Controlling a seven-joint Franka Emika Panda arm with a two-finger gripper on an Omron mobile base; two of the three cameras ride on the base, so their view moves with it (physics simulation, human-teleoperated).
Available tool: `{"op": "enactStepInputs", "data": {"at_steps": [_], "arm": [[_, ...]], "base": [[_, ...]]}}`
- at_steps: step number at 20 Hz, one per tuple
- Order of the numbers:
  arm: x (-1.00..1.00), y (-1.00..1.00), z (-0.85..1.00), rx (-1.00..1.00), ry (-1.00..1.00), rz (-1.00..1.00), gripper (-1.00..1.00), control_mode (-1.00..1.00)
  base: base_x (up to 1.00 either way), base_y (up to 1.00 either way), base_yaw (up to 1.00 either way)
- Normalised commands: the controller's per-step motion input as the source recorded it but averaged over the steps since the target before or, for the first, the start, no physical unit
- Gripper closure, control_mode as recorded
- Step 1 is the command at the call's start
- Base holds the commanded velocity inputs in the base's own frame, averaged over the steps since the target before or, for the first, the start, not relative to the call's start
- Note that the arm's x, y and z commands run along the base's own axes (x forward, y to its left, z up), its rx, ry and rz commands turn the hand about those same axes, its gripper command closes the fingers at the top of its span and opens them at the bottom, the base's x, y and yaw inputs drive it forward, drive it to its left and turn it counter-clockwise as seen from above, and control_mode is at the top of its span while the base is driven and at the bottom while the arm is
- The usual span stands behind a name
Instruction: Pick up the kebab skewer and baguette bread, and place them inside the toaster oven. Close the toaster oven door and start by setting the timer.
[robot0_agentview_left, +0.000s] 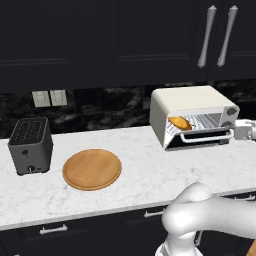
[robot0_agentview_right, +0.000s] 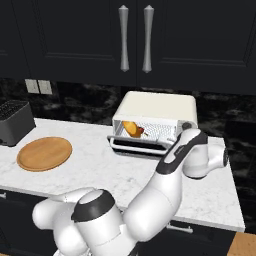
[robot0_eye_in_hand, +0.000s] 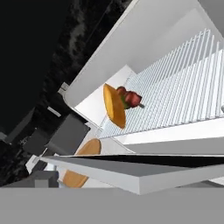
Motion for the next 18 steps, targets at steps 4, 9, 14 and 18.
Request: {"op": "enactStepInputs", "data": {"at_steps": [4,9,14,18], "arm": [[1.0,1.0,0.25,-0.08,-0.03,-0.35,-1.0,-1.0],[1.0,1.0,0.24,-0.05,0.0,-0.35,-1.0,-1.0],[1.0,1.0,0.18,-0.03,0.0,-0.37,-1.0,-1.0],[1.0,1.0,0.01,-0.04,0.0,-0.4,-1.0,-1.0]], "base": [[0.0,0.0,0.0],[0.0,0.0,0.0],[0.0,0.0,0.0],[0.0,0.0,0.0]]}}
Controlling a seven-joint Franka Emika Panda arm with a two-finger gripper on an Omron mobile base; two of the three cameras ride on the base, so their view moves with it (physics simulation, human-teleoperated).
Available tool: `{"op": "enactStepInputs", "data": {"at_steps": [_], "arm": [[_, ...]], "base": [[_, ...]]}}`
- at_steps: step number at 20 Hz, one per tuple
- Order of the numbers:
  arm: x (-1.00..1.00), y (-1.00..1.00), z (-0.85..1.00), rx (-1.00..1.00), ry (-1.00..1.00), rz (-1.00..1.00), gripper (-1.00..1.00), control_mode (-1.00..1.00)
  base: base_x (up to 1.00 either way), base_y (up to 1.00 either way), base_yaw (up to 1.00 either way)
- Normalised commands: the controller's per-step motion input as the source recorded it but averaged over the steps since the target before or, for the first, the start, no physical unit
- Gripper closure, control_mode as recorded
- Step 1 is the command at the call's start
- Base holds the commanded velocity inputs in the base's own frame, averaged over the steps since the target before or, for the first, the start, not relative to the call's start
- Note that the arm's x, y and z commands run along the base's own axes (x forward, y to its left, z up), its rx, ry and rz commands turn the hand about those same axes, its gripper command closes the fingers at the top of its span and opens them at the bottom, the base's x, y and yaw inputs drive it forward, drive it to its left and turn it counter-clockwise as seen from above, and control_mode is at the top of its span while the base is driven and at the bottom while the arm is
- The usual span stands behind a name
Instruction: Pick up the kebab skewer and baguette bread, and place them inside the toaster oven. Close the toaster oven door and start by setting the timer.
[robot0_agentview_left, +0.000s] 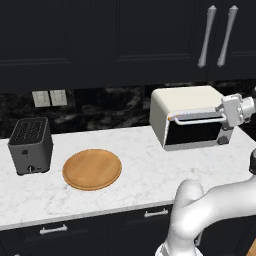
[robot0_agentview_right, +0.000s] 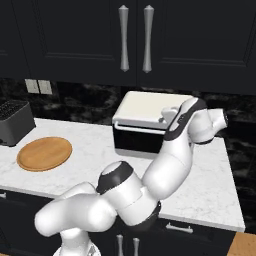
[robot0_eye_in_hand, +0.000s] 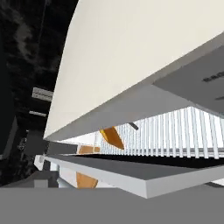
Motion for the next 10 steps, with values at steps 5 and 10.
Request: {"op": "enactStepInputs", "data": {"at_steps": [5,10], "arm": [[1.0,1.0,-0.02,-0.05,-0.01,-0.45,-1.0,-1.0],[1.0,1.0,-0.14,-0.05,-0.03,-0.49,-1.0,-1.0]], "base": [[0.0,0.0,0.0],[0.0,0.0,0.0]]}}
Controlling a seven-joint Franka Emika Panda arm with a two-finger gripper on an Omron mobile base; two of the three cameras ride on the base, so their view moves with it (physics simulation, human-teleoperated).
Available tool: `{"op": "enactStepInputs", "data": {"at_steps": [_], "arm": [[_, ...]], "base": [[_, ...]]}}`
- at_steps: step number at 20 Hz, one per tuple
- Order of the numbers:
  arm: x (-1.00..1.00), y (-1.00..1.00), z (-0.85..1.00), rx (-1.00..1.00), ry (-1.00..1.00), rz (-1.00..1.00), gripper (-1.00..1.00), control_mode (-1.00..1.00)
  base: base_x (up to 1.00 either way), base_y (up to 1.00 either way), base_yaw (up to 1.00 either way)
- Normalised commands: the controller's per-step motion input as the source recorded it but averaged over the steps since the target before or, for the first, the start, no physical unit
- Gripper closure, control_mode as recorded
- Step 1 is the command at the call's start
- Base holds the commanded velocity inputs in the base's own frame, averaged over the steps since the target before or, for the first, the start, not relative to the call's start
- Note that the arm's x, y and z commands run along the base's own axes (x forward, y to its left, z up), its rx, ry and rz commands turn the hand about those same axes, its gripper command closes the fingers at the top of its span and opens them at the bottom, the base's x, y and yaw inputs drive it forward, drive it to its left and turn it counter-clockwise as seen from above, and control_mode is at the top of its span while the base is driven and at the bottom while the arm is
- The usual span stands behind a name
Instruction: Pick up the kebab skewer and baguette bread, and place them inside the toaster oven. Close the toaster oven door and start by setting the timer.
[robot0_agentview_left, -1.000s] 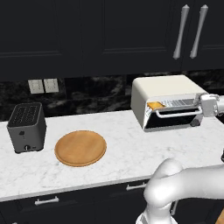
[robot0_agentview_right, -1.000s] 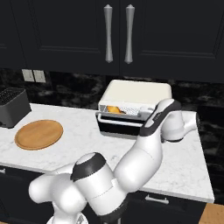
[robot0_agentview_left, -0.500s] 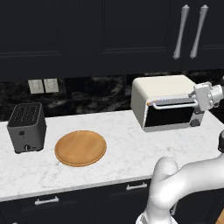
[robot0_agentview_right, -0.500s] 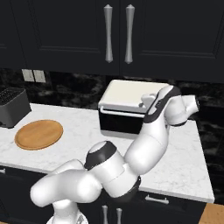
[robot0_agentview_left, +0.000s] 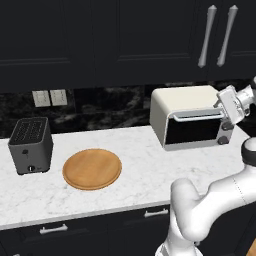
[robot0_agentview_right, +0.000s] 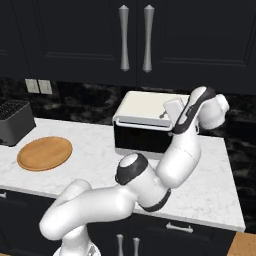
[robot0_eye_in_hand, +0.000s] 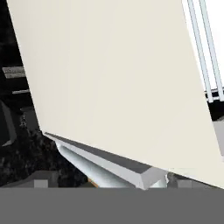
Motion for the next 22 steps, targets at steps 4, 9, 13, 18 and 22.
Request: {"op": "enactStepInputs", "data": {"at_steps": [4,9,13,18,22], "arm": [[0.17,0.31,-0.22,-0.01,-0.02,-0.47,-1.0,-1.0],[-0.29,-0.16,-0.02,0.01,-0.22,-0.49,-1.0,-1.0],[-0.79,-0.18,-0.09,0.04,-0.33,-0.43,-1.0,-1.0],[-0.93,0.36,-0.65,0.01,-0.36,-0.42,-1.0,-1.0],[0.1,0.28,-0.48,0.07,-0.08,-0.52,-1.0,-1.0]], "base": [[0.0,0.0,0.0],[0.0,0.0,0.0],[0.0,0.0,0.0],[0.0,0.0,0.0],[0.0,0.0,0.0]]}}
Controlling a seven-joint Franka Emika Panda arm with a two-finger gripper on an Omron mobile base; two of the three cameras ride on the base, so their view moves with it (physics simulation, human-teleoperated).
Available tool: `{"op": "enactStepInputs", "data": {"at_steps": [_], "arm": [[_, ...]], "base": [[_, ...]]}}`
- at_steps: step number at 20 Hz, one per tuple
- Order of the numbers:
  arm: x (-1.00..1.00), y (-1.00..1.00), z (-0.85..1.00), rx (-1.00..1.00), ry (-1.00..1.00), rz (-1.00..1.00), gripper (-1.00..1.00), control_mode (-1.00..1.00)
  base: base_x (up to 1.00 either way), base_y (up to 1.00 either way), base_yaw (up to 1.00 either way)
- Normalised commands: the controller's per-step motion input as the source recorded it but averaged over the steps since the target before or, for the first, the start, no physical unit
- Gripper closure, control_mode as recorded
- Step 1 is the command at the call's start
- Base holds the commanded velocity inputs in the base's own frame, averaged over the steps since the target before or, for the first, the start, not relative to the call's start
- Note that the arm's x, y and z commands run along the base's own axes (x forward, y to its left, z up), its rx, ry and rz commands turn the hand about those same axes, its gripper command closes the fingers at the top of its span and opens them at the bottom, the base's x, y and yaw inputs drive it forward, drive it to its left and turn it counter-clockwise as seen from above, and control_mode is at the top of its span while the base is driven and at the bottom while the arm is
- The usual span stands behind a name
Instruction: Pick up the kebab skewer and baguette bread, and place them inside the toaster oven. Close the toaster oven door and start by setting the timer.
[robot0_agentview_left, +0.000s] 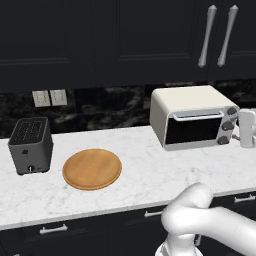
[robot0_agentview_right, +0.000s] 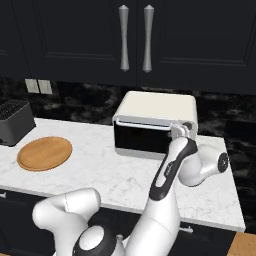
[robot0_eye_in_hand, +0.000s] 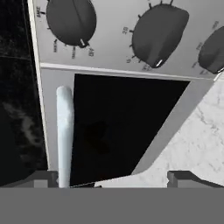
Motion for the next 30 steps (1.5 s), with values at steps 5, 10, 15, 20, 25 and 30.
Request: {"op": "enactStepInputs", "data": {"at_steps": [5,10,15,20,25,30], "arm": [[0.42,-0.53,-0.19,0.51,0.09,-0.21,-1.0,-1.0],[0.11,-0.65,-0.31,0.56,0.0,-0.09,-1.0,-1.0],[0.39,-0.34,0.0,0.34,-0.08,-0.04,-1.0,-1.0],[0.38,0.0,-0.14,0.03,-0.01,-0.04,-1.0,-1.0],[0.02,-0.29,-0.05,0.02,-0.01,-0.03,-1.0,-1.0],[0.32,-0.26,-0.11,0.0,0.0,-0.11,-1.0,-1.0]], "base": [[0.0,0.0,0.0],[0.0,0.0,0.0],[0.0,0.0,0.0],[0.0,0.0,0.0],[0.0,0.0,0.0],[0.0,0.0,0.0]]}}
